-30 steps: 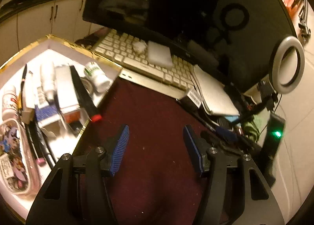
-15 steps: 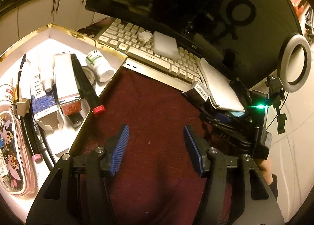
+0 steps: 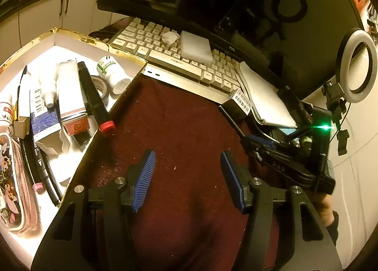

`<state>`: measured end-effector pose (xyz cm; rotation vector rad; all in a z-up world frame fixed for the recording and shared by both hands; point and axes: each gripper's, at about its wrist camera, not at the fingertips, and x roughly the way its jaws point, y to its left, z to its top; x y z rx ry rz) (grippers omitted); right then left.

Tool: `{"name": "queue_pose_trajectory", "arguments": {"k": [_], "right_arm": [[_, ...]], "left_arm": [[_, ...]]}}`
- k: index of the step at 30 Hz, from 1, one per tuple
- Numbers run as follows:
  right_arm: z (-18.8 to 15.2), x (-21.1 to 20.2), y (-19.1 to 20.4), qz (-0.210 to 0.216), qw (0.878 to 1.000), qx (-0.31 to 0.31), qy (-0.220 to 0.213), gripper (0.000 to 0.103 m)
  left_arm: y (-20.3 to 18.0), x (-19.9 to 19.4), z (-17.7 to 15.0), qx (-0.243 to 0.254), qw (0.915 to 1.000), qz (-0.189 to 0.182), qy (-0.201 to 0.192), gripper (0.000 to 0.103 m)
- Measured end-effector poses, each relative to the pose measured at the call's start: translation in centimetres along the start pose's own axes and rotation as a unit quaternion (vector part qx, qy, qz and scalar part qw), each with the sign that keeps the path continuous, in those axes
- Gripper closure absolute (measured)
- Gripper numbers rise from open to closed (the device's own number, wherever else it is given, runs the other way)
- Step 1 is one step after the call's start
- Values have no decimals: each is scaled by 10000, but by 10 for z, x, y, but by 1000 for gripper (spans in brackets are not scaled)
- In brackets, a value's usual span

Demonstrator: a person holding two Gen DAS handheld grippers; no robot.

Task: Organize objects
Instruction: 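Move the right tool back to the desk and grasp the thin black pen, then grasp the small white barcode box with the left tool while the right tool holds the pen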

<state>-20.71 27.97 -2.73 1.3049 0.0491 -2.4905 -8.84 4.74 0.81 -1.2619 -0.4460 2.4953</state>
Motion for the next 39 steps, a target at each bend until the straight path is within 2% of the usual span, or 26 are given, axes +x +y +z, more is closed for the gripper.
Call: {"name": "queue_pose_trajectory", "arguments": {"k": [2,3,4,8,14,19,25,29,39], "right_arm": [[-5,-2,3,87,9999,96,41,89],[-9,-3,6,98,9999,126,40,95],[-15,-7,10,109,9998,151,34,96],[-35,-20,20,306,9989,342,14,96],[-56,-37,17,-154,9989,442,47,96],[-68,-49,13,-484,9973,549,-95,96],[-75,-49,6,-265,9978,571,-214,96],[-76,-50,3,-184,9975,635,-256,96],[-80,-51,8,-211,9981,486,-327,95]], "left_arm": [[-3,3,0,19,10000,-4,36,45],[-4,4,0,42,10000,3,48,45],[-6,6,0,69,10000,23,63,45],[-14,14,1,148,9997,33,170,45],[-38,37,6,210,9985,-84,504,45],[-61,62,22,17,9976,-202,659,45],[-66,108,48,-583,9902,-418,1199,45],[-63,129,65,-931,9882,-304,1180,45],[-77,154,92,-983,9889,-87,1111,45]]}}
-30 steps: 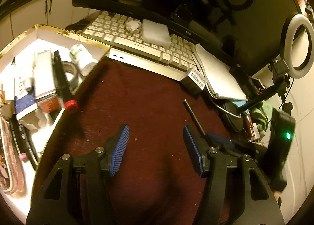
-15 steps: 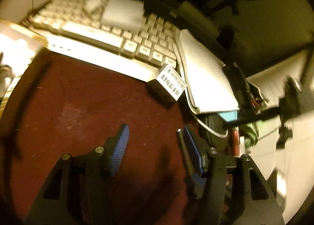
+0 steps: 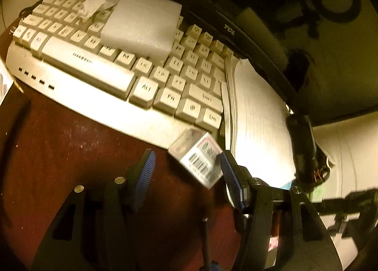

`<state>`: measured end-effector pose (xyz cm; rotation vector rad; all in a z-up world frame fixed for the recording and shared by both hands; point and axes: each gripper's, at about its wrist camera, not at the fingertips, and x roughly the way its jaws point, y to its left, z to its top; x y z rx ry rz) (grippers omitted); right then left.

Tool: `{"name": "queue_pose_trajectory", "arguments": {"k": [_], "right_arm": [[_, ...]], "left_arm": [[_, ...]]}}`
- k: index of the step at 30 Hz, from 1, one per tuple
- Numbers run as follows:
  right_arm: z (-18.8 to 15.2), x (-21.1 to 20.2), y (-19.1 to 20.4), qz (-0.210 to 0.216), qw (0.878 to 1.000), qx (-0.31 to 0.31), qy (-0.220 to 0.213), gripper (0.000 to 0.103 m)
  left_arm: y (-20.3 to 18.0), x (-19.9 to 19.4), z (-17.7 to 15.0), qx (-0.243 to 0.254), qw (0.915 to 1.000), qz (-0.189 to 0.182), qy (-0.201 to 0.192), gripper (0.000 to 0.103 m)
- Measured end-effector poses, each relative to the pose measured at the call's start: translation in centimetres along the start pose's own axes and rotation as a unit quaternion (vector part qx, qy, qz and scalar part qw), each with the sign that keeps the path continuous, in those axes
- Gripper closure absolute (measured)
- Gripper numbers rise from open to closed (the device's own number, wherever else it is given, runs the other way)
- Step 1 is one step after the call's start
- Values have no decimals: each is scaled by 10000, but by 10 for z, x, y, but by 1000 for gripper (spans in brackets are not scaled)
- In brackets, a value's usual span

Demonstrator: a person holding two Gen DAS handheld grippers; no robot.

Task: Organize objects
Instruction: 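Grasp the small white barcode box with the left tool while the right tool holds the pen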

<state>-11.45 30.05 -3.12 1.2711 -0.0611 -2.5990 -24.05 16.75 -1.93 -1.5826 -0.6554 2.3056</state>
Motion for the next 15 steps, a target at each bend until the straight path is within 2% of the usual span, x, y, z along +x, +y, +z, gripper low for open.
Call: {"name": "queue_pose_trajectory", "arguments": {"k": [5,8,15], "right_arm": [[-1,-1,-2,69,10000,39,-3,95],[-1,-1,-3,109,9999,64,-1,95],[-1,-1,-3,114,9999,69,-2,95]], "left_arm": [[-11,10,7,-24,9999,3,125,45],[-16,19,7,45,9995,198,236,45],[-10,19,5,-115,9998,21,151,46]]}}
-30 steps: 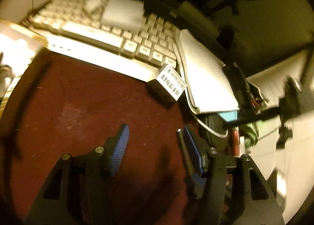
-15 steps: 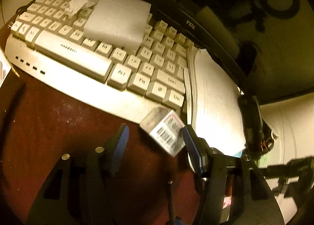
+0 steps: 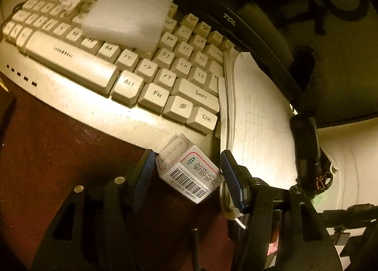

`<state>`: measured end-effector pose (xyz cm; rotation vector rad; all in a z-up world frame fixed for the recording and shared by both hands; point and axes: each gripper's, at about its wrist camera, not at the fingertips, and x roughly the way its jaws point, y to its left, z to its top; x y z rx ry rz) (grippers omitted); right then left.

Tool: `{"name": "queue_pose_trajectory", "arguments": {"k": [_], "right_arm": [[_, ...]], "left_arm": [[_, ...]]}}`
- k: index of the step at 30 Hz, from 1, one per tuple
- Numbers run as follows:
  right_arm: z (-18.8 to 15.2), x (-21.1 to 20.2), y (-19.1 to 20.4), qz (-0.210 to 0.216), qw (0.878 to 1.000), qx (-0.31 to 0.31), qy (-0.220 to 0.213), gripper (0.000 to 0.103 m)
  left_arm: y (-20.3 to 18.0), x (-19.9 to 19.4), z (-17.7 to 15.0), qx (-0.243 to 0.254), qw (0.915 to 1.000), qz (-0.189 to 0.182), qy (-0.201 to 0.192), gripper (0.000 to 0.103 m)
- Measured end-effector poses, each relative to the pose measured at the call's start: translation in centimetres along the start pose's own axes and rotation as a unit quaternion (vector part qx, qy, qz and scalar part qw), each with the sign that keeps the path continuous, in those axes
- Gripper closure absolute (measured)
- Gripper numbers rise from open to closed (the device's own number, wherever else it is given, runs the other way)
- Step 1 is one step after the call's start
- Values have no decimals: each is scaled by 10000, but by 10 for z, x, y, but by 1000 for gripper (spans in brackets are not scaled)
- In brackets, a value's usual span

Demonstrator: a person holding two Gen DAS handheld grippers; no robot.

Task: Organize objects
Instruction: 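Grasp the small white barcode box with the left tool while the right tool holds the pen, then carry the white box in the left tool to the tray while the right tool carries the pen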

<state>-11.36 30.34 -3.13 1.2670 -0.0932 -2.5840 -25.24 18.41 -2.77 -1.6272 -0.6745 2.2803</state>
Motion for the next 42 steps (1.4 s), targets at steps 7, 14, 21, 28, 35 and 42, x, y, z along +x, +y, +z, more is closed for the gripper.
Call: {"name": "queue_pose_trajectory", "arguments": {"k": [7,14,21,28,35,42], "right_arm": [[-1,-1,-3,92,9998,149,-14,96],[-1,-1,-1,41,9998,182,-21,96],[-1,-2,5,-121,9999,122,-6,95],[4,3,5,-1,9999,139,-35,96],[11,-15,20,809,9959,375,-176,96],[23,-11,65,956,9954,24,-100,96]], "left_arm": [[16,-15,-14,-64,9994,-330,68,62],[44,-49,-56,98,9989,-456,69,64],[75,-94,-98,229,9982,-440,-328,64],[127,-122,-111,-117,9972,-442,-600,64],[147,-149,-112,-194,9934,-723,-867,64],[168,-187,-115,-353,9861,-740,-1445,64]]}}
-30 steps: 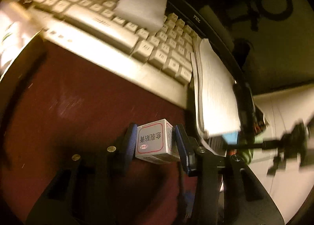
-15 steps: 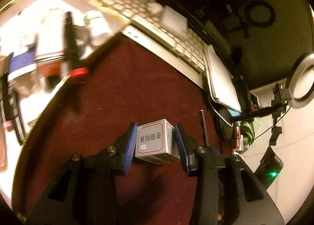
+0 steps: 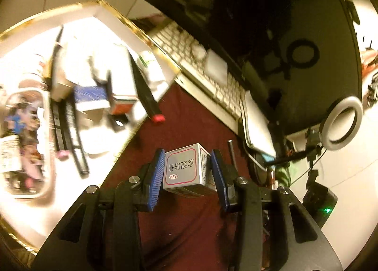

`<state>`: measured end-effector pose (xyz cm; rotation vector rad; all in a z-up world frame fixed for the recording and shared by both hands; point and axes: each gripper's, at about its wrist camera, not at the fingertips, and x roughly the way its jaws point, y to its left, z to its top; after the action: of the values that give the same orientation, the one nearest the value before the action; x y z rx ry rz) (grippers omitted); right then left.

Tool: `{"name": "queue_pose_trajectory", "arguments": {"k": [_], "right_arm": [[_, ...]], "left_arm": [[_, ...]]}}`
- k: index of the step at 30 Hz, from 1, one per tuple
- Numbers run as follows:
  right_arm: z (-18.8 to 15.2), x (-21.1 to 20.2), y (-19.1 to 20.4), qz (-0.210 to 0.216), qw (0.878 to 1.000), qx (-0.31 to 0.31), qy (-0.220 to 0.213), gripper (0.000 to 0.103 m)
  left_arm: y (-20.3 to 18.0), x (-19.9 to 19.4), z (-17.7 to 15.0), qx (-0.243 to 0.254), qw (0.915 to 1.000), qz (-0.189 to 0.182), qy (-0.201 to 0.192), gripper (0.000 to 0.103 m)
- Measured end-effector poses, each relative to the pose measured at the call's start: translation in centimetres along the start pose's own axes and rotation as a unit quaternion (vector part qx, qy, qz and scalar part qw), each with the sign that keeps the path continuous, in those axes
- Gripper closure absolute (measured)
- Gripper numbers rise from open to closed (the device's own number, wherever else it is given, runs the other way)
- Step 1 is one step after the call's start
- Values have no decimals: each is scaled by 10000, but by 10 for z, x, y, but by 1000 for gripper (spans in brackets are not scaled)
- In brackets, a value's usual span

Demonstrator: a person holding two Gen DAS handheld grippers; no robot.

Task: Organize objects
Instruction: 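Carry the white box in the left tool to the tray while the right tool carries the pen, then lower and open the left tool to drop the box in the tray while the right tool releases the pen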

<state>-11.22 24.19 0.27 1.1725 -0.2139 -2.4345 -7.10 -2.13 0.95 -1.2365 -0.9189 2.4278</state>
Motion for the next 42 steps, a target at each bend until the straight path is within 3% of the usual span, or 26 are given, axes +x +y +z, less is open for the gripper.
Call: {"name": "queue_pose_trajectory", "arguments": {"k": [11,16,23,33,42], "right_arm": [[28,22,81,615,9953,-742,7,96],[55,54,93,750,9943,-743,137,96],[81,100,108,629,9933,-807,528,96],[98,138,133,716,9895,-1014,746,96],[109,144,134,605,9919,-951,594,96]], "left_arm": [[39,-59,26,-419,9939,295,-978,64],[62,-72,36,-706,9889,454,-1223,64],[89,-87,51,-1062,9800,610,-1569,64],[117,-85,69,-1339,9736,750,-1687,64],[128,-78,81,-1411,9709,894,-1716,64]]}}
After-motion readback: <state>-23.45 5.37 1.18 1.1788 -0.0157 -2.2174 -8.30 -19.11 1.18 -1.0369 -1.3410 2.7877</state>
